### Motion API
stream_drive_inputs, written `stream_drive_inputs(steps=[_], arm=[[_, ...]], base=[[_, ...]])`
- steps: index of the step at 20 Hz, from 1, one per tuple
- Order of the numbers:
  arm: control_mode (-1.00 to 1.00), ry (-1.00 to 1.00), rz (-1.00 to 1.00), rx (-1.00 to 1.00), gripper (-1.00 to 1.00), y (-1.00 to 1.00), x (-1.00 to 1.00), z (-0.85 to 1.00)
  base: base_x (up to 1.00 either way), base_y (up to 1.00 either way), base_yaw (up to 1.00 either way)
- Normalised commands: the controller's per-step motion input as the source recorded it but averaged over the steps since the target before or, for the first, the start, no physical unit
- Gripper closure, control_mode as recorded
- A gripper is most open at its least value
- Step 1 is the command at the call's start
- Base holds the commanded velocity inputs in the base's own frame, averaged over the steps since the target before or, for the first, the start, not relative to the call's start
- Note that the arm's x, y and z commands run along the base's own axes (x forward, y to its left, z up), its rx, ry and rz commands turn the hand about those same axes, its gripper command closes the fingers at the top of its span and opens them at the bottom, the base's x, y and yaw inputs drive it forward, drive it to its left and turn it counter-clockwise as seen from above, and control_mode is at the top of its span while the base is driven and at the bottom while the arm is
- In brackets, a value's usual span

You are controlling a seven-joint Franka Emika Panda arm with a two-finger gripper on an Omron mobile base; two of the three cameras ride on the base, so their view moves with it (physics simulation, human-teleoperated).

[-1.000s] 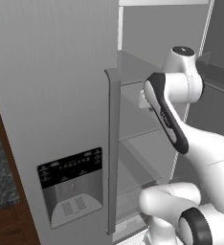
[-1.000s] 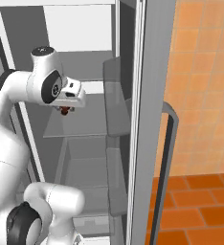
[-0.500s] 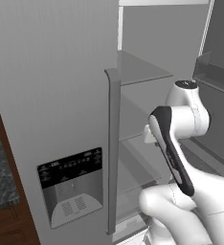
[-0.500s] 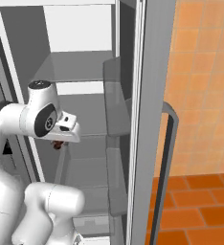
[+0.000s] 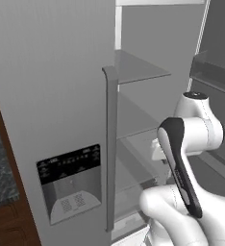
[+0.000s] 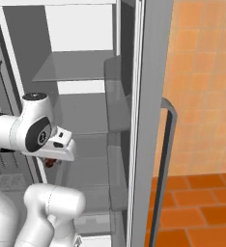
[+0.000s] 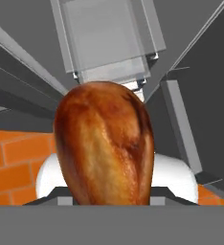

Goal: Place one carrot and one chicken drumstick in each tupperware on the nearby counter, to pack two identical lunches.

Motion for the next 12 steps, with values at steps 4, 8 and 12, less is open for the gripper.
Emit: stream_drive_inputs(steps=[4,8,12], arm=[[1.00,0.00,0.00,0.00,1.00,0.00,0.00,0.00],[1.00,0.00,0.00,0.00,1.00,0.00,0.00,0.00],[1.00,0.00,0.00,0.00,1.00,0.00,0.00,0.00]], base=[[-0.88,0.34,0.01],[-0.54,0.87,0.17],[-0.23,1.00,0.27]])
